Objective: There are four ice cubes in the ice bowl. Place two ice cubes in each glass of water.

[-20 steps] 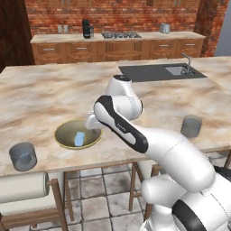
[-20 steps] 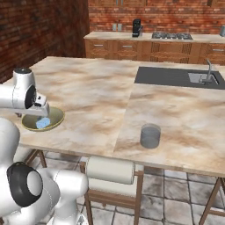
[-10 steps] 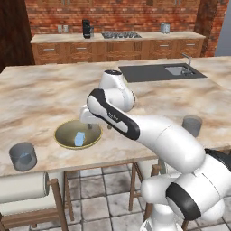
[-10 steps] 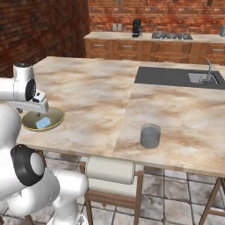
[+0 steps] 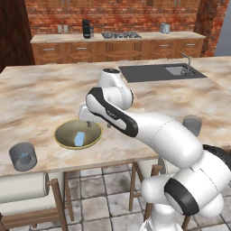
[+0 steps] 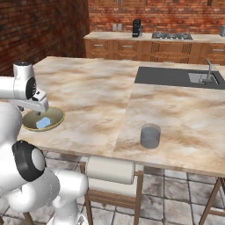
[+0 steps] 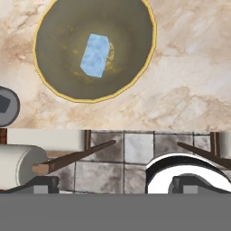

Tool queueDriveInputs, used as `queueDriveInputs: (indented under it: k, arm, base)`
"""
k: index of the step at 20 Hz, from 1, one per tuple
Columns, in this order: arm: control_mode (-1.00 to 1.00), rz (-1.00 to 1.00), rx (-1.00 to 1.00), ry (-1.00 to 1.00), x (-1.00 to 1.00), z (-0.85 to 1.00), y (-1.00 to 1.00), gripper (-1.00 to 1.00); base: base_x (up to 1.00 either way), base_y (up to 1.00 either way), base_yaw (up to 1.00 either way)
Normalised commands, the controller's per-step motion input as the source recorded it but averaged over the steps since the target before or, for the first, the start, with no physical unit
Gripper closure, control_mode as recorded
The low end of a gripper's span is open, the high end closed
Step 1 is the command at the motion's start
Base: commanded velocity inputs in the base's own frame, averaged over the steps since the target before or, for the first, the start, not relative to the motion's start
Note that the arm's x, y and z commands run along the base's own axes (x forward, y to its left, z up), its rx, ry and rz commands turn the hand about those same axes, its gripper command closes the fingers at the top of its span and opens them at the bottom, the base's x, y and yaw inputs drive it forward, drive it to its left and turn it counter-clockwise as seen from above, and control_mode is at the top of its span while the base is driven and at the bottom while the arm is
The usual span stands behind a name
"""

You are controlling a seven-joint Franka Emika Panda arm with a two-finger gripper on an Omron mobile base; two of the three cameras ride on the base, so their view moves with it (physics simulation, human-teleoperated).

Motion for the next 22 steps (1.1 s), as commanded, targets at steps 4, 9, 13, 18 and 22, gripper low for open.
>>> queueDriveInputs:
  k: [4, 9, 13, 18, 22]
  arm:
    - [-1.0, -0.07, 0.0, 0.0, 0.26, -0.03, 0.02, -1.0]
    - [-1.0, -0.04, 0.0, 0.06, 0.29, -0.16, 0.0, -1.0]
    - [-1.0, -0.02, -0.03, 0.07, 0.32, -0.29, 0.09, -1.0]
    - [-1.0, -0.01, -0.06, 0.05, 0.33, -0.28, 0.21, -1.0]
    - [-1.0, 0.0, -0.06, 0.02, 0.34, -0.26, 0.29, -1.0]
  base:
    - [0.0, 0.0, 0.0]
    - [0.0, 0.0, 0.0]
    - [0.0, 0.0, 0.0]
    - [0.0, 0.0, 0.0]
    - [0.0, 0.0, 0.0]
